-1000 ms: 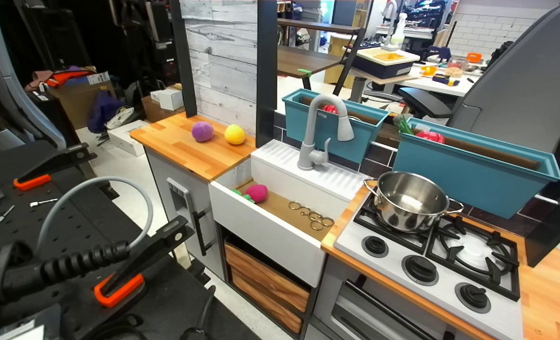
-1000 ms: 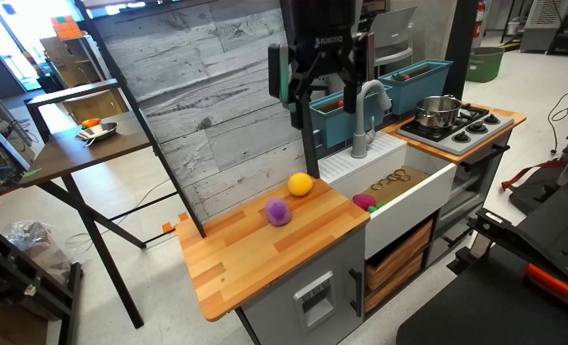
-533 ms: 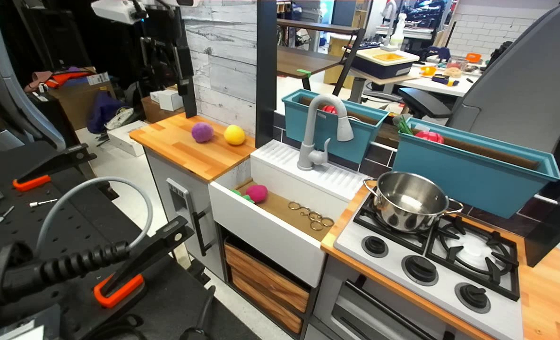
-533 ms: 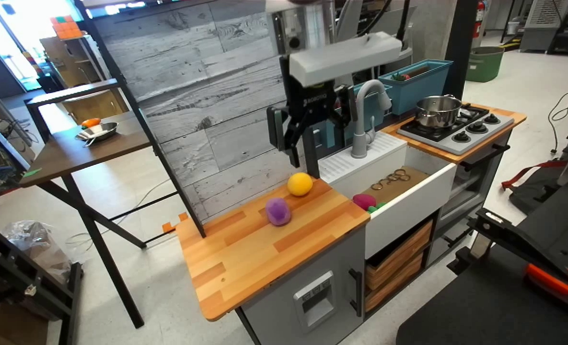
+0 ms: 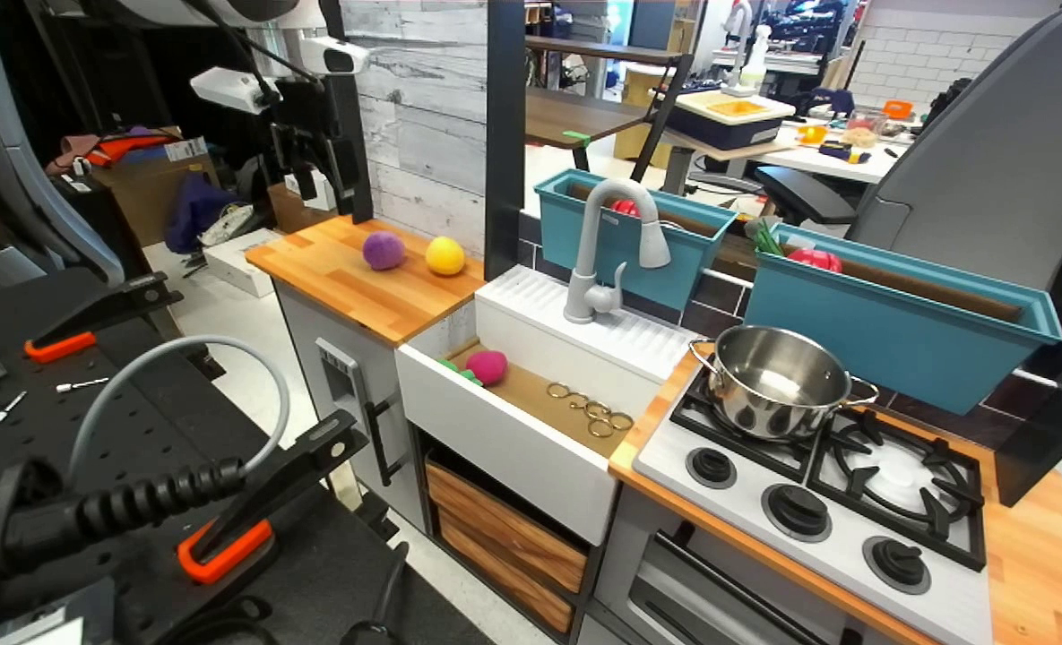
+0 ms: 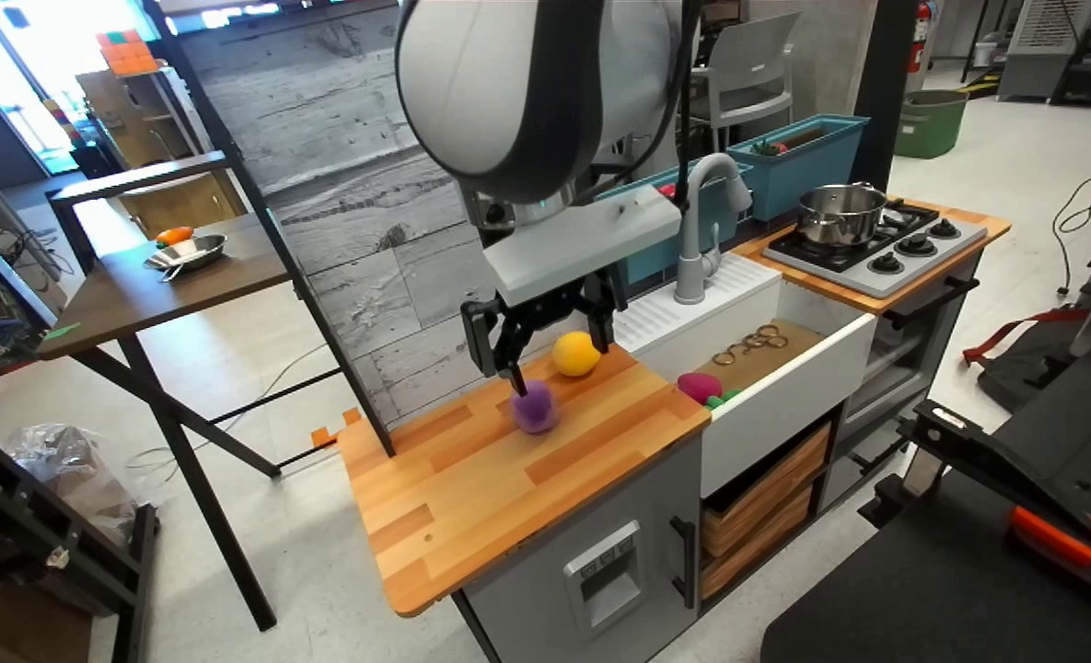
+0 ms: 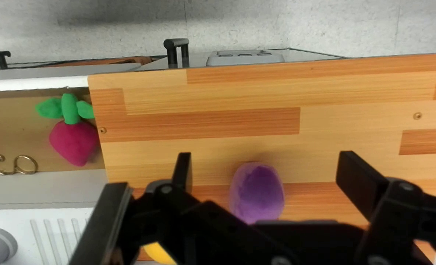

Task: Move the purple object to the right

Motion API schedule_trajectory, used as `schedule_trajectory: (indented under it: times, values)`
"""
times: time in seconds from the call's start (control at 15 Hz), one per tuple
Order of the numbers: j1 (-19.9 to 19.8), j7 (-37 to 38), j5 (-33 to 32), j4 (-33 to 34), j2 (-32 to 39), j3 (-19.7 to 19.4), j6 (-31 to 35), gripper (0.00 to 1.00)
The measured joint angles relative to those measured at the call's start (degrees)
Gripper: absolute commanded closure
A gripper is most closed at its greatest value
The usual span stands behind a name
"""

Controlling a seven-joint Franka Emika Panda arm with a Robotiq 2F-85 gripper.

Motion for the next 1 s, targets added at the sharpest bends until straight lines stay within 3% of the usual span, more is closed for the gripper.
schedule_trajectory:
  times: [0.67, 1.0]
  values:
    - [4.7, 3.7, -3.0, 13.2, 11.9, -6.5, 0.0, 0.0]
    - [5.0, 5.4, -3.1, 19.1, 16.5, -7.5, 0.0, 0.0]
